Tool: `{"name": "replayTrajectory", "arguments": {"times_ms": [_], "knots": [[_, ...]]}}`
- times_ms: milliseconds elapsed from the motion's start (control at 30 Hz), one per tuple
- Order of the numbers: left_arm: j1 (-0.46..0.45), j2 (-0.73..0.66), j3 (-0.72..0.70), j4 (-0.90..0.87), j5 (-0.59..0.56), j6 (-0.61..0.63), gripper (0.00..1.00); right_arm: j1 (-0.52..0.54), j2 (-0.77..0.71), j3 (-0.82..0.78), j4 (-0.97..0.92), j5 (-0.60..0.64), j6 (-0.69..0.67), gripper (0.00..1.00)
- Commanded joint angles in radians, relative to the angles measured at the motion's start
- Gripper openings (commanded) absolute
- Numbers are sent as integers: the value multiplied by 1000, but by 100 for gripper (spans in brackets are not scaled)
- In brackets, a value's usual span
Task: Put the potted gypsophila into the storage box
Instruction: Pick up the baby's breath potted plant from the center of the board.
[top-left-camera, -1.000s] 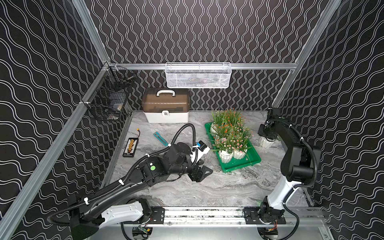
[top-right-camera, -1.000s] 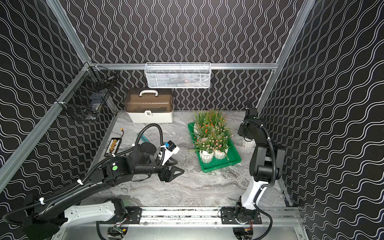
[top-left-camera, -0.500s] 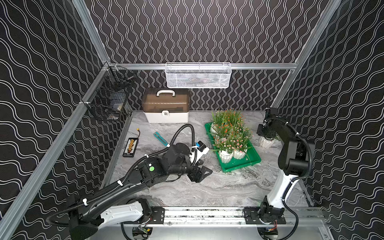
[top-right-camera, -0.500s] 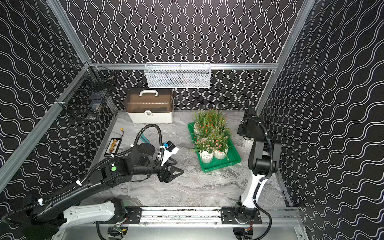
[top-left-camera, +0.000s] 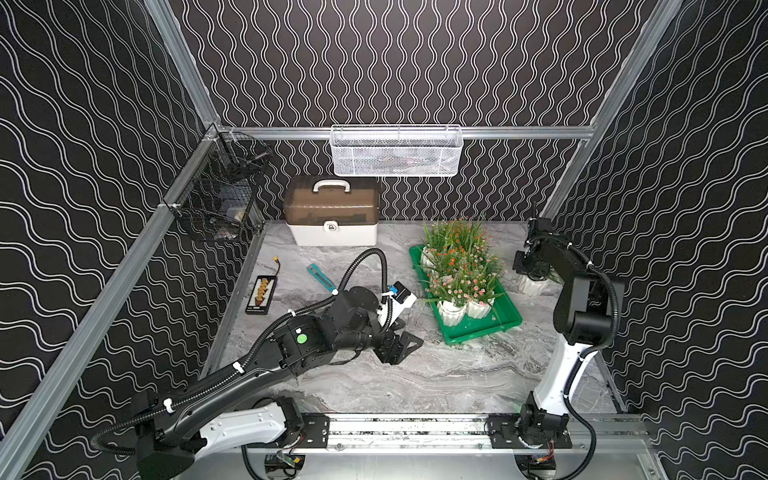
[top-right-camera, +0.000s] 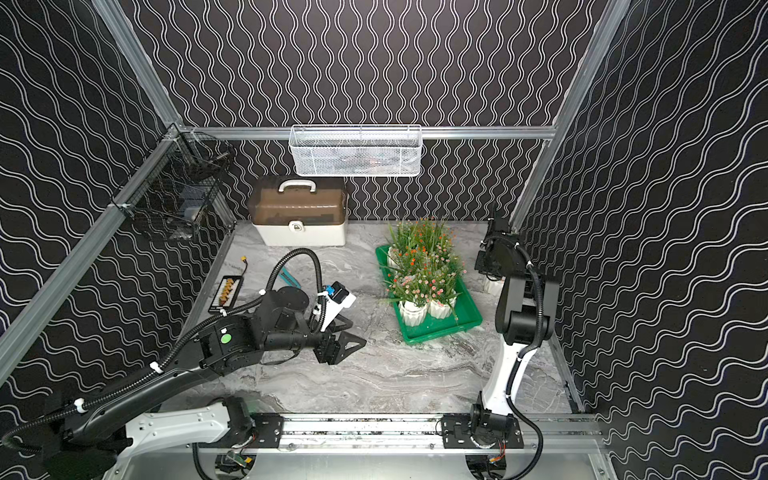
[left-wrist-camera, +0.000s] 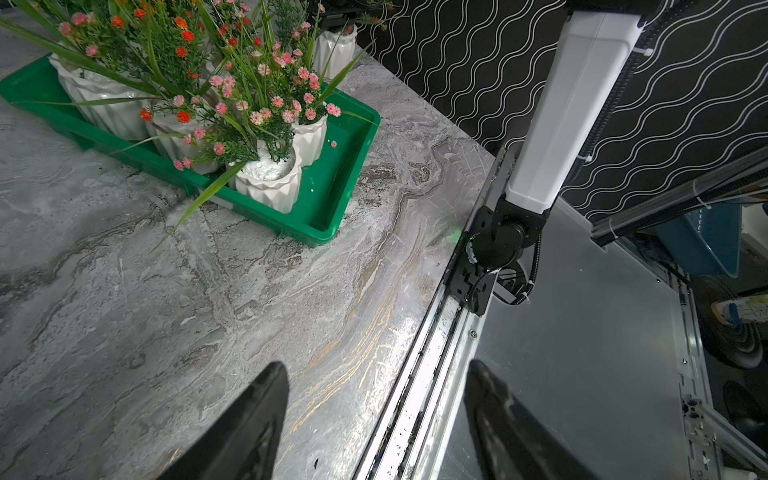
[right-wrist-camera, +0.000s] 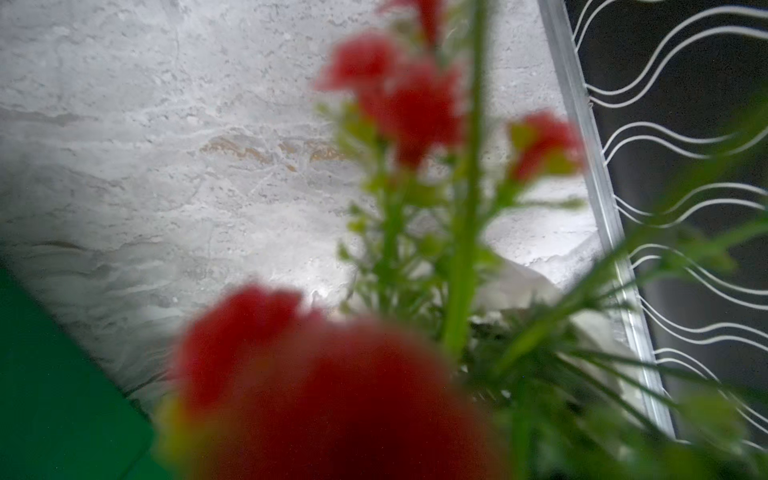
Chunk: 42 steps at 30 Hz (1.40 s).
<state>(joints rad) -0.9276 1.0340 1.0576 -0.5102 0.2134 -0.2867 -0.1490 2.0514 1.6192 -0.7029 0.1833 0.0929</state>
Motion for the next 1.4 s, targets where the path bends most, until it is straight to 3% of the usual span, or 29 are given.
{"name": "replayTrajectory", "arguments": {"times_ms": [0,567,867,1367], "knots": [[1,-4,-3,15,3,4,71,2,18,4,-20,-32,-2,25],[1,-290,-191,316,-44,55,73,2,19,-4,-27,-56,-3,24],[1,-307,-201,329,-51,63,73,2,22,-1,-33,-60,-8,22],[1,-284,-180,287,-71,70,73,2,-16,-11,-35,-73,-9,0]]}}
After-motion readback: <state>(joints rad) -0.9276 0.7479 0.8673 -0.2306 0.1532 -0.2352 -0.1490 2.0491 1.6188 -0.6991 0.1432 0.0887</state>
